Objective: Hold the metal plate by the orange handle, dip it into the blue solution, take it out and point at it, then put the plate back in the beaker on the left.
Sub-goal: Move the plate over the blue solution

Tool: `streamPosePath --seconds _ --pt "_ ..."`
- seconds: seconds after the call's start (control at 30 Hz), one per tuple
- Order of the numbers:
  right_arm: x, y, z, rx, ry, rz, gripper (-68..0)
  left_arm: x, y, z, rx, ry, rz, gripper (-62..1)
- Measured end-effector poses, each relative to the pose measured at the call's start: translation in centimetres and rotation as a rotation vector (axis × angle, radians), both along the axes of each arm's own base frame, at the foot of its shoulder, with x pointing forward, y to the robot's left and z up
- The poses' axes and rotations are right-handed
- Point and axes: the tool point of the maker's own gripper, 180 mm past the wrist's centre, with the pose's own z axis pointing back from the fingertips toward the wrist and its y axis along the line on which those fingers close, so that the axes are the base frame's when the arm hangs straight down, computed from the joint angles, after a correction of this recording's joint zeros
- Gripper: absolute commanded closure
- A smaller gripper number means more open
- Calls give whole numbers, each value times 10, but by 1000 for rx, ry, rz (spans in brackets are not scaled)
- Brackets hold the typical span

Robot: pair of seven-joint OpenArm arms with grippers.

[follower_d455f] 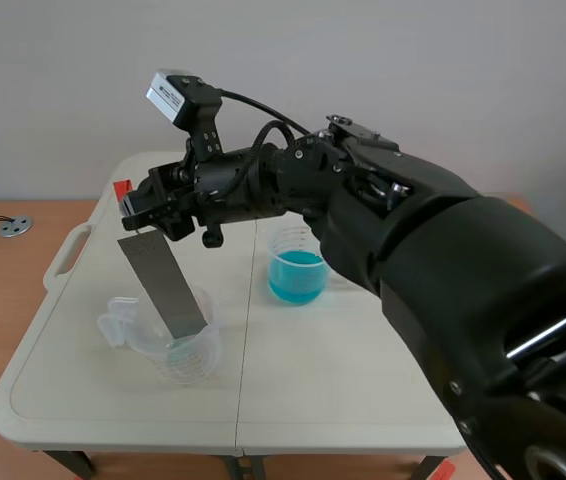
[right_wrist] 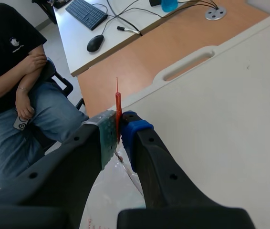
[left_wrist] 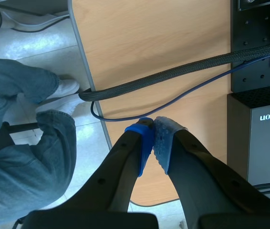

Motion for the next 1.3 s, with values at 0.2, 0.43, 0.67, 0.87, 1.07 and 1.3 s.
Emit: streamPosePath --seconds 0.2,0.43,0.67,0.87,1.07,1.3 --pt "-16 5 8 27 -35 13 -13 0 0 0 0 0 0 -19" --pt "-22 -5 12 17 -82 10 -13 1 -1 0 -2 -4 -1 -19" --pt "-31 -14 27 26 -149 11 -13 16 -8 5 -18 -44 -11 -19" --pt "-41 -21 39 25 -213 14 -13 18 -9 6 -19 -47 -12 -19" --pt "-52 -28 48 24 -261 18 -13 18 -9 6 -19 -47 -12 -19" --pt "-65 -31 67 54 -314 24 -13 18 -9 6 -19 -47 -12 -19"
